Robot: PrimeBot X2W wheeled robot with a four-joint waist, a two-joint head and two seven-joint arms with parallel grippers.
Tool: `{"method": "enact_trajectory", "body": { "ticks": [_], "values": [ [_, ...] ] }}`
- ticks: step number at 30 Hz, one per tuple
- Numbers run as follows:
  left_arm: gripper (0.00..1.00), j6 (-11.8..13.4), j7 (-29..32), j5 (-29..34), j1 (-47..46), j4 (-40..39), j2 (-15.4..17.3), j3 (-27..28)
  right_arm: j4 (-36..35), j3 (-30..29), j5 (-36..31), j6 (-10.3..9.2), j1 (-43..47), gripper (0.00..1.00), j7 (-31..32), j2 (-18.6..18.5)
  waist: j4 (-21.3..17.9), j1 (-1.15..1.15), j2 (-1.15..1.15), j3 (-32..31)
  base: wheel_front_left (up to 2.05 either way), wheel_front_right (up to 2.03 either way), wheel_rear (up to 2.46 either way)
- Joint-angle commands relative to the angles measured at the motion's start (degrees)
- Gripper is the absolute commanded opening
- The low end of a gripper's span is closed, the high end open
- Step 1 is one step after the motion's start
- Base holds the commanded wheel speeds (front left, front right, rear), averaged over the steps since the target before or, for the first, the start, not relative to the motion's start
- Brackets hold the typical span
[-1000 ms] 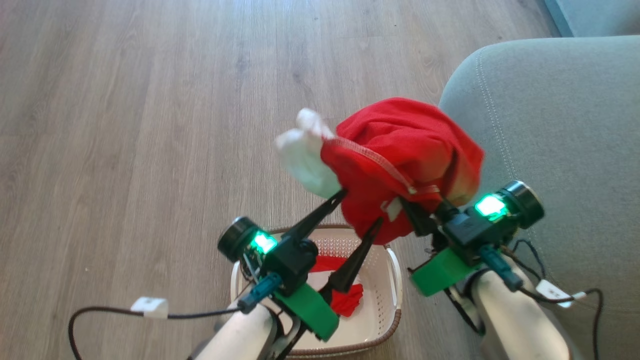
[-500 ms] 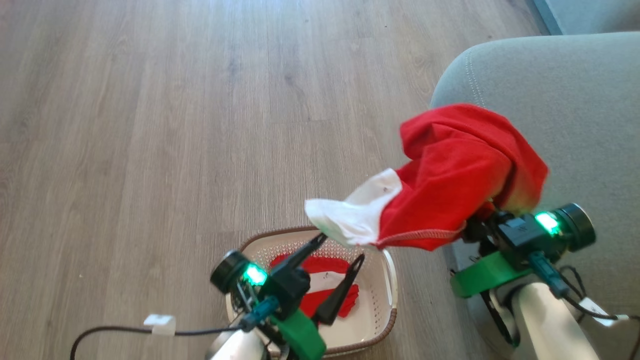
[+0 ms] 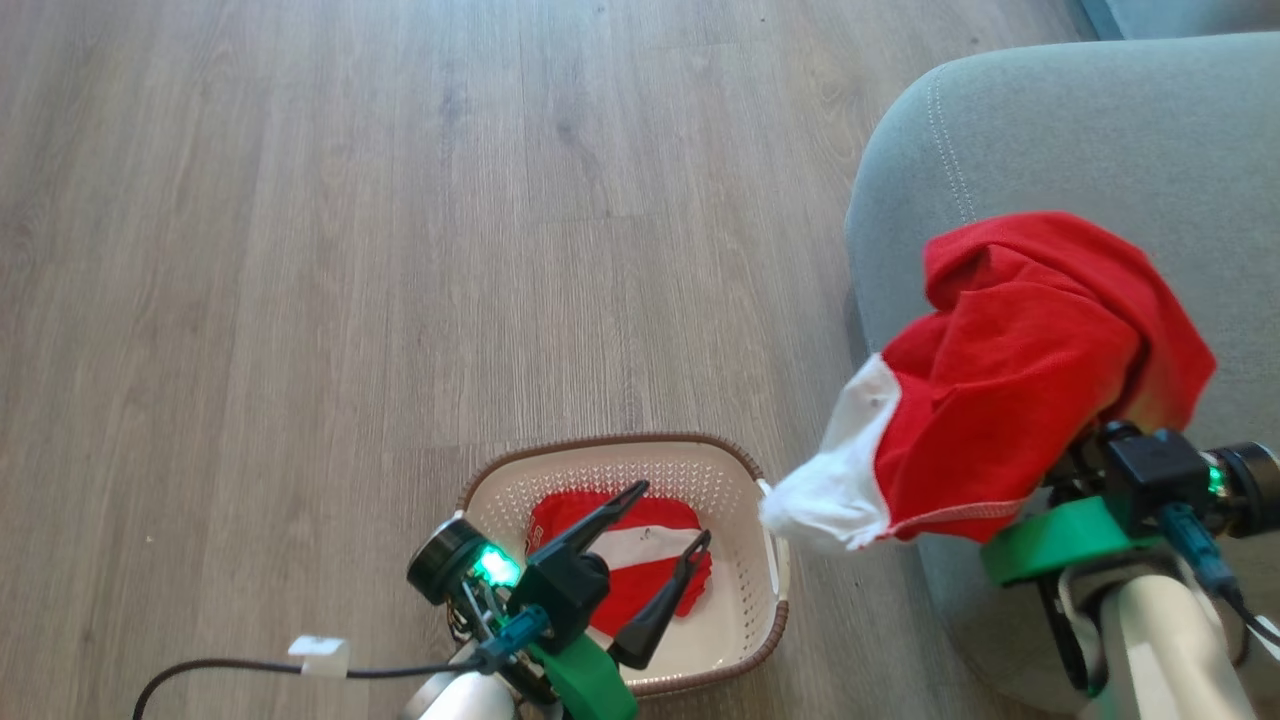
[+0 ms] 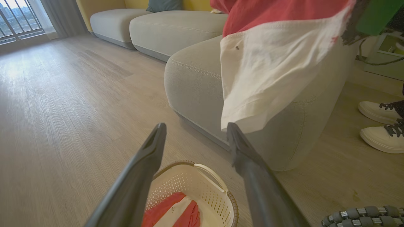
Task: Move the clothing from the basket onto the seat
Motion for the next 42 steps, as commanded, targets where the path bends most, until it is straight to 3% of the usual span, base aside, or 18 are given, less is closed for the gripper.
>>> {"method": "enact_trajectory", "body": {
  "ticks": [1, 15, 42],
  "values": [
    [1.0, 0.0, -0.3, 0.0, -1.1, -1.7, 0.5, 1.9, -2.3, 0.5, 0.2, -0.01, -0.6, 0.0, -0.4, 0.5, -0.1, 0.0, 0.0, 0.0, 0.0, 0.0, 0.0],
    [1.0, -0.1, -0.3, -1.4, -0.3, -2.9, 0.8, 1.0, -1.9, -1.4, 0.1, -0.01, -0.7, 0.0, -0.4, 0.6, -1.4, 0.0, 0.0, -0.3, 0.0, 0.0, 0.0],
    [1.0, -0.1, -0.3, -0.3, -3.7, -5.4, 4.1, -2.4, -6.1, -7.4, 2.6, -0.01, -0.7, 0.0, -0.4, 0.7, -25.5, 0.0, 0.0, 8.3, 0.0, 0.0, 0.0]
  ]
}}
